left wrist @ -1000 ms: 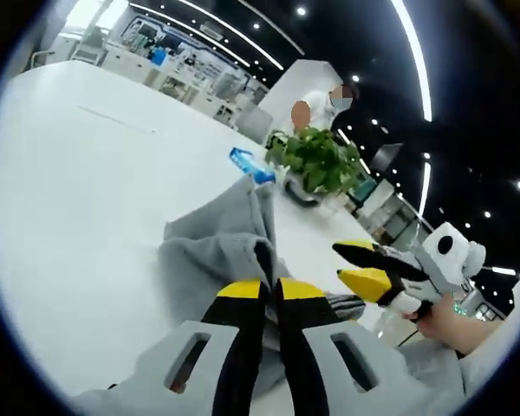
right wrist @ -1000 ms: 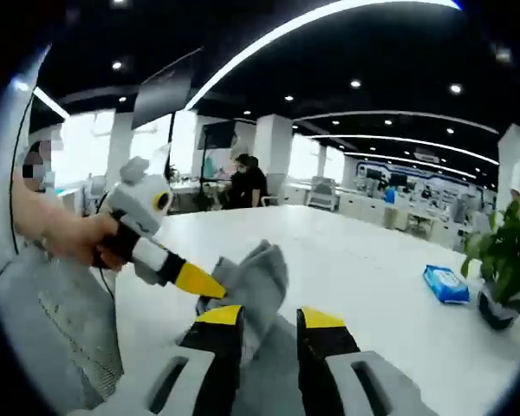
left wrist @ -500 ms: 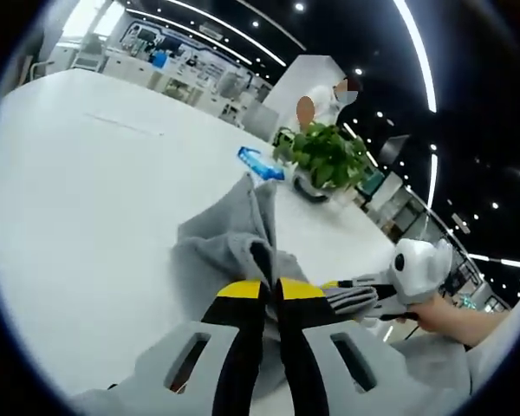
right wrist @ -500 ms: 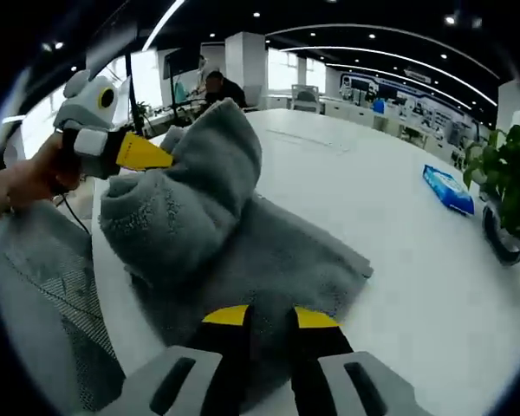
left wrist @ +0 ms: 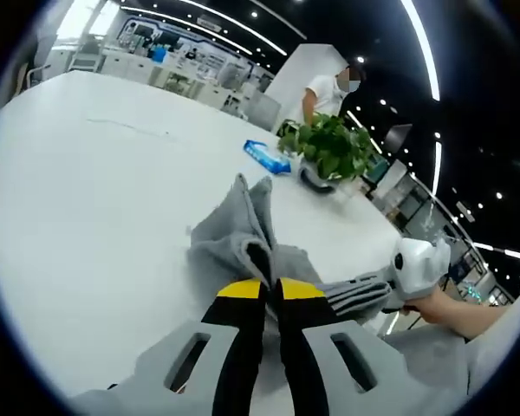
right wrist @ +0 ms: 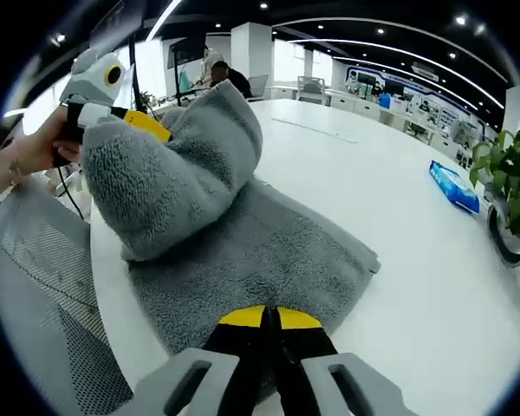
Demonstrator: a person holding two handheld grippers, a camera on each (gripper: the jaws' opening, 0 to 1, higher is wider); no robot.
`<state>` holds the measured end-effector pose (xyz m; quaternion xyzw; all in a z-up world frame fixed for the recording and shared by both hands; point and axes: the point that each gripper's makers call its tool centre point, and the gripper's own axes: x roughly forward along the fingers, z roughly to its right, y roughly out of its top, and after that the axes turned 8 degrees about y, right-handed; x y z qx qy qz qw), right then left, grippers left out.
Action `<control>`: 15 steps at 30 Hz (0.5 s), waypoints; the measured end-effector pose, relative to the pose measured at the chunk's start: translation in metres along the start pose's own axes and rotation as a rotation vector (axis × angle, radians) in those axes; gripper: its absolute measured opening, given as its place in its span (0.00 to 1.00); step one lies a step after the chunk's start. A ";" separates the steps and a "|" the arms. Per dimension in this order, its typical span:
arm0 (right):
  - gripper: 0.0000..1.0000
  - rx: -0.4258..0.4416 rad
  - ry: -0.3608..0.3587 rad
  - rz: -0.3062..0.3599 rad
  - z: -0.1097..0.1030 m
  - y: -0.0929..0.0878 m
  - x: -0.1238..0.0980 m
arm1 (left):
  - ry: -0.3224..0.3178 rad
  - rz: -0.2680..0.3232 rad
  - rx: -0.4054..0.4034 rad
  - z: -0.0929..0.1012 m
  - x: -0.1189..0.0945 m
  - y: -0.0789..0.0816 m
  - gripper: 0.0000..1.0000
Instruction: Open the folded towel by lifting each exposed corner and separating the folded layers until the towel lies flat within the target outline without major curled edges
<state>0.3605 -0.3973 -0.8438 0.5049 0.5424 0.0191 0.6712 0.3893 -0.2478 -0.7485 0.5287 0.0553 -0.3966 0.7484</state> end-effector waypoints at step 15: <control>0.00 -0.002 0.000 0.004 0.001 0.000 0.001 | 0.142 -0.091 0.201 -0.066 -0.043 0.023 0.04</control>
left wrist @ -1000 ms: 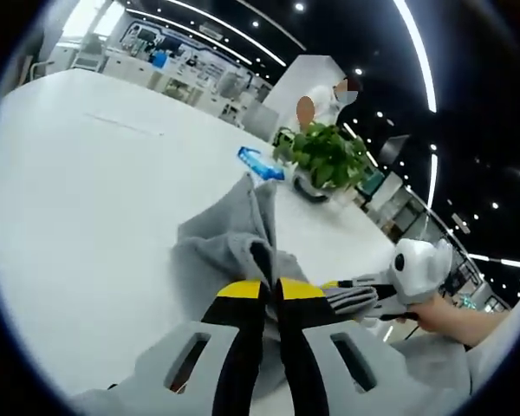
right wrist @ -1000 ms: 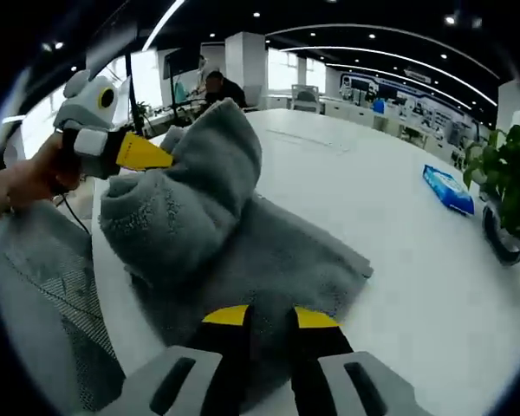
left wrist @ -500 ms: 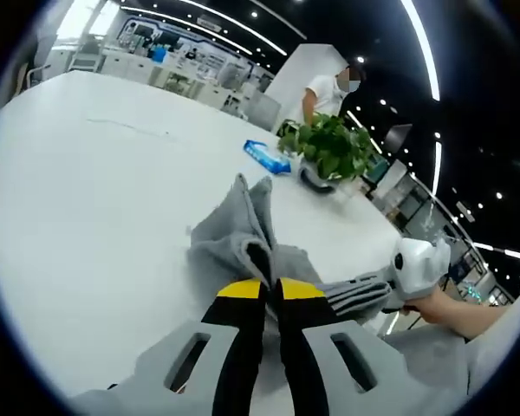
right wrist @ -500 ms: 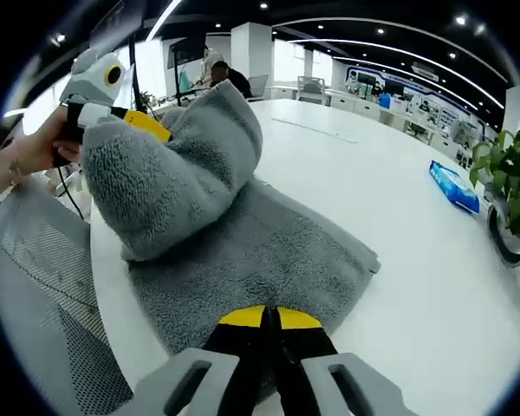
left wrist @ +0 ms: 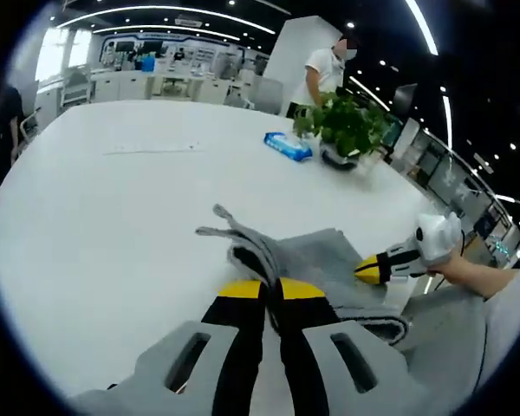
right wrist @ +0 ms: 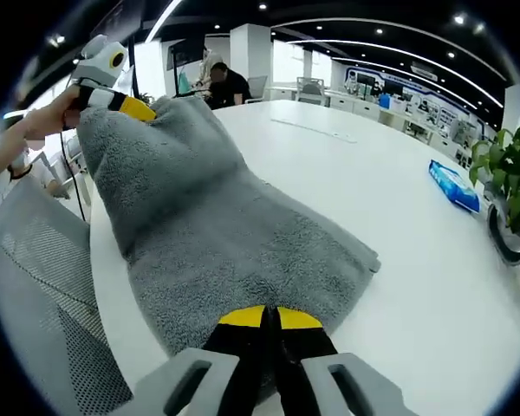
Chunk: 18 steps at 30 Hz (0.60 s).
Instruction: Open the folded towel by lifting each exposed corner and separating the folded layers until the towel lies flat within the target outline without major curled edges
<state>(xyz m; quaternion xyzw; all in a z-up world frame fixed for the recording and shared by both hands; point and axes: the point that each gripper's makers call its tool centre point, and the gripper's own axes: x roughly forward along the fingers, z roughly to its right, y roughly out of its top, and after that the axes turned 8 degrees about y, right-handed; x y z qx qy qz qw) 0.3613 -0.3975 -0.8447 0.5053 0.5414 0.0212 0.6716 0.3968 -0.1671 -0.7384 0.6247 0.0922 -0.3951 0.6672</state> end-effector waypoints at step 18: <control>0.00 0.008 0.000 0.003 0.000 0.000 0.001 | 0.079 -0.079 0.124 -0.030 -0.003 -0.024 0.04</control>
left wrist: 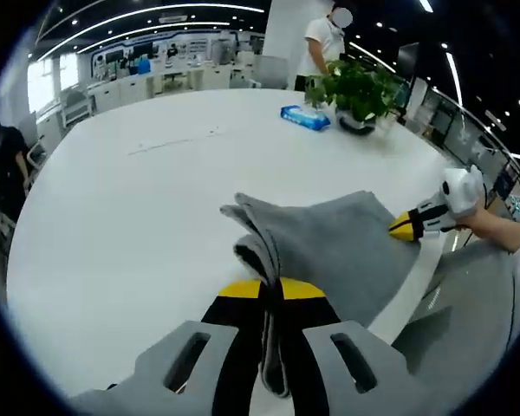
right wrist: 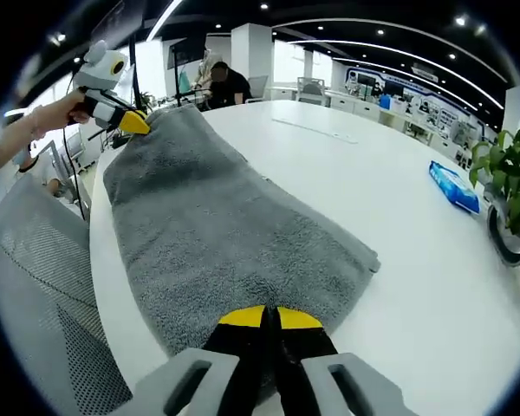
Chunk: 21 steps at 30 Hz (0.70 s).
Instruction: Open the folded towel by lifting each exposed corner and separating the folded layers until the towel lies flat within the target outline without major curled edges
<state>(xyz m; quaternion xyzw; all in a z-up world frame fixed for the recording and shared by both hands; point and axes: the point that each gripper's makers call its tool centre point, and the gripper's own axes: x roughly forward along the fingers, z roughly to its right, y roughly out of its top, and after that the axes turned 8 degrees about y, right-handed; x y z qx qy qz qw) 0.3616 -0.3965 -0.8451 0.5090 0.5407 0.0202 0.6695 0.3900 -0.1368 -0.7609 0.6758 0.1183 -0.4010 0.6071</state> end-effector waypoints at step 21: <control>0.00 -0.012 0.000 0.007 0.000 0.000 0.000 | 0.079 -0.119 0.069 -0.037 0.047 -0.060 0.05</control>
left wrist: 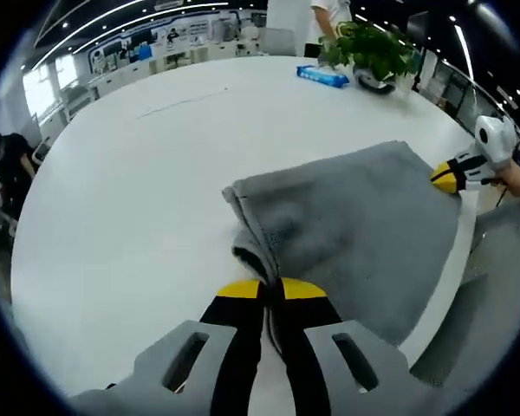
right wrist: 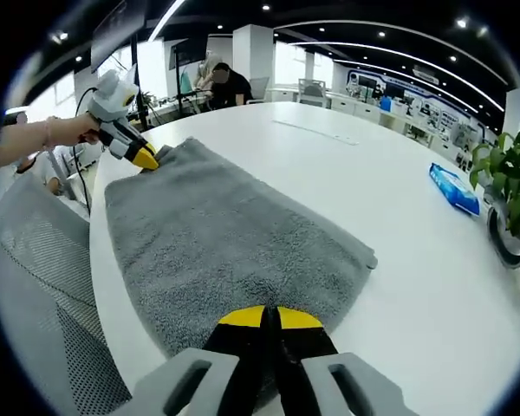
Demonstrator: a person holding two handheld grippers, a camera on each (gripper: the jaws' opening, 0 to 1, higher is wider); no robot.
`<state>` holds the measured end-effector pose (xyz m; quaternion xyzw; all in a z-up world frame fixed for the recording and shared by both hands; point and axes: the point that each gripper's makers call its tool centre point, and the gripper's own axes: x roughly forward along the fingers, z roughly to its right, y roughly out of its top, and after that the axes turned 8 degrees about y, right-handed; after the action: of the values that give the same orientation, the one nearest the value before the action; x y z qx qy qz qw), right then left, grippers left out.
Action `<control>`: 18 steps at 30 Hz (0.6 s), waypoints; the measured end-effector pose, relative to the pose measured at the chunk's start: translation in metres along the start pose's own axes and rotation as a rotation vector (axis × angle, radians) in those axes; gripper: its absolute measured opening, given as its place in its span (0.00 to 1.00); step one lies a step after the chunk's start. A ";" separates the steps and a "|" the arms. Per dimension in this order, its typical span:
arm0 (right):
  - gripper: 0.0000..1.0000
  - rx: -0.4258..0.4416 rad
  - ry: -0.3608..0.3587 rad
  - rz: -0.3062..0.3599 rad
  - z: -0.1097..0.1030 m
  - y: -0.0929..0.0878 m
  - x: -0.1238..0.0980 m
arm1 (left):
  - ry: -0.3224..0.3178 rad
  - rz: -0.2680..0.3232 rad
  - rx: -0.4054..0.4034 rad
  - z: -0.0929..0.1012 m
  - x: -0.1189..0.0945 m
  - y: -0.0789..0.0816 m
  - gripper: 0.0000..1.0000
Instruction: Open the folded towel by lifting each exposed corner and separating the folded layers until the towel lies flat within the target outline without major curled edges
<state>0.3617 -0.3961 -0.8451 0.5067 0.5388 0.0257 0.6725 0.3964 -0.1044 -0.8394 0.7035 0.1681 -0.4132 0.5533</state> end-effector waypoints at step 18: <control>0.04 0.153 0.000 0.170 0.004 0.034 -0.016 | 0.090 0.089 -0.035 -0.014 -0.021 0.014 0.19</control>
<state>0.3751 -0.3918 -0.8102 0.6003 0.4945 0.0416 0.6272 0.3990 -0.0911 -0.8132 0.7182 0.1688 -0.3532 0.5752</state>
